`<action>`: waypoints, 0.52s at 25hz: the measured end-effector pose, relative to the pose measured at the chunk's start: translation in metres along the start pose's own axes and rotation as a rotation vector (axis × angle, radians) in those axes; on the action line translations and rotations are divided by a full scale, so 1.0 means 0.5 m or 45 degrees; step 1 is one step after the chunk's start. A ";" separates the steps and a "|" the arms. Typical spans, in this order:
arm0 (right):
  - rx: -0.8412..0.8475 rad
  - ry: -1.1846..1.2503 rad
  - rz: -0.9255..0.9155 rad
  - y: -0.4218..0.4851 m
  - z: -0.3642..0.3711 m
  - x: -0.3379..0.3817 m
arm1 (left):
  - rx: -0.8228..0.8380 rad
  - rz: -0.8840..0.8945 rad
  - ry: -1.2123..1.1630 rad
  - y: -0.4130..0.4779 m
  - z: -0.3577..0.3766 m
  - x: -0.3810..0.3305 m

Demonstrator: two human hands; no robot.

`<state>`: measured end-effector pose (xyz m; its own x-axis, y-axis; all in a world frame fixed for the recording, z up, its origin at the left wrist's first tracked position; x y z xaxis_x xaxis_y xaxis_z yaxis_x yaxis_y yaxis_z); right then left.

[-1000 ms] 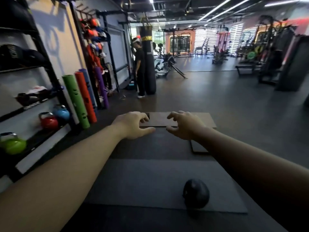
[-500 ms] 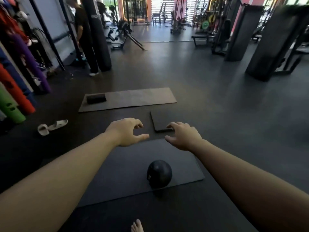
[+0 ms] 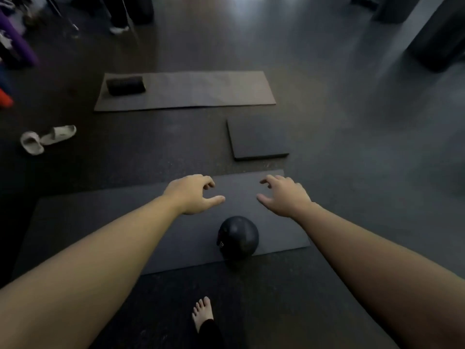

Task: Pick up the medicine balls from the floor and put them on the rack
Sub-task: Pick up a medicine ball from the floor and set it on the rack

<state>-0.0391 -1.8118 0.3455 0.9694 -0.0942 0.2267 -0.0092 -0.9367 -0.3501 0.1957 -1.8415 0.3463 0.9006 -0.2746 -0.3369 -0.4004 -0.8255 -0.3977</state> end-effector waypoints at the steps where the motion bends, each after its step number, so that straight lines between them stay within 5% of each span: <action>1: 0.034 0.013 -0.004 0.037 0.022 -0.005 | 0.033 -0.024 -0.031 0.033 0.024 0.014; 13: 0.532 -0.091 -0.032 0.462 0.524 -0.272 | 0.234 -0.424 -0.322 0.393 0.462 0.189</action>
<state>-0.1086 -1.9270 -0.0045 0.9827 -0.0355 0.1818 0.1011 -0.7196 -0.6870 0.1633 -1.9161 0.0392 0.9252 0.1390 -0.3532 -0.1396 -0.7407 -0.6572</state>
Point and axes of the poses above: each hand's wrist, its own y-axis towards the middle knuckle, its own z-axis out of the palm, x = y × z, the point moved 9 cm from there along y, towards the middle knuckle, and after that the axes turned 2 degrees about z, right-handed, at the moved point
